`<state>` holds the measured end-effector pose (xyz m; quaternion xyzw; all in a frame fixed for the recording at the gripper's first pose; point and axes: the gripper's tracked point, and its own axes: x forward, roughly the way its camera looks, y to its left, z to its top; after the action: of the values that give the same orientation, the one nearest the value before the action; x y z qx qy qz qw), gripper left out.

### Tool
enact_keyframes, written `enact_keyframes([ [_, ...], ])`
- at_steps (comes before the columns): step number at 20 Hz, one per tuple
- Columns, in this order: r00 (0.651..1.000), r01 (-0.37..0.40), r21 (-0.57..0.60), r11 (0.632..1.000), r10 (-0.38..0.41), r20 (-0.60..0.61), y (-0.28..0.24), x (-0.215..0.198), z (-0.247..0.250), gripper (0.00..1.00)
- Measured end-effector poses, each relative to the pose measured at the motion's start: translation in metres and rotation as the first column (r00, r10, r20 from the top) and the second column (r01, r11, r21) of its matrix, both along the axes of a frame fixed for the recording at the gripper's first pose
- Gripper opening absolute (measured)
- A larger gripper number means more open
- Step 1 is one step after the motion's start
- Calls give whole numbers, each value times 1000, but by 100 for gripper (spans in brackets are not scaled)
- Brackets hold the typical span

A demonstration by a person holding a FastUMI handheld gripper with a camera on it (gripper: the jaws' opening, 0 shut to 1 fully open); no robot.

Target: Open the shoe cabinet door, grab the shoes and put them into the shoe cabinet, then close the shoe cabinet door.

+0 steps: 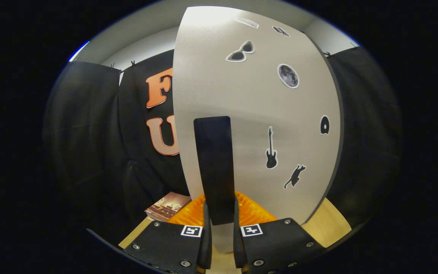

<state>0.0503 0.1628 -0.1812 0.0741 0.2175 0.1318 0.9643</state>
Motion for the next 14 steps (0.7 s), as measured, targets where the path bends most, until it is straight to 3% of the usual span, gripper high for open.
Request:
enact_keyframes([
  [5, 998, 50, 32, 998, -49, -27, -33, -31, 10, 22],
  [10, 986, 157, 122, 980, -148, -83, -71, -47, 12, 22],
  [12, 980, 191, 99, 977, -183, -83, -81, -61, 17, 22],
  [14, 976, 217, -1, 976, -216, -31, -109, -62, 19, 14],
])
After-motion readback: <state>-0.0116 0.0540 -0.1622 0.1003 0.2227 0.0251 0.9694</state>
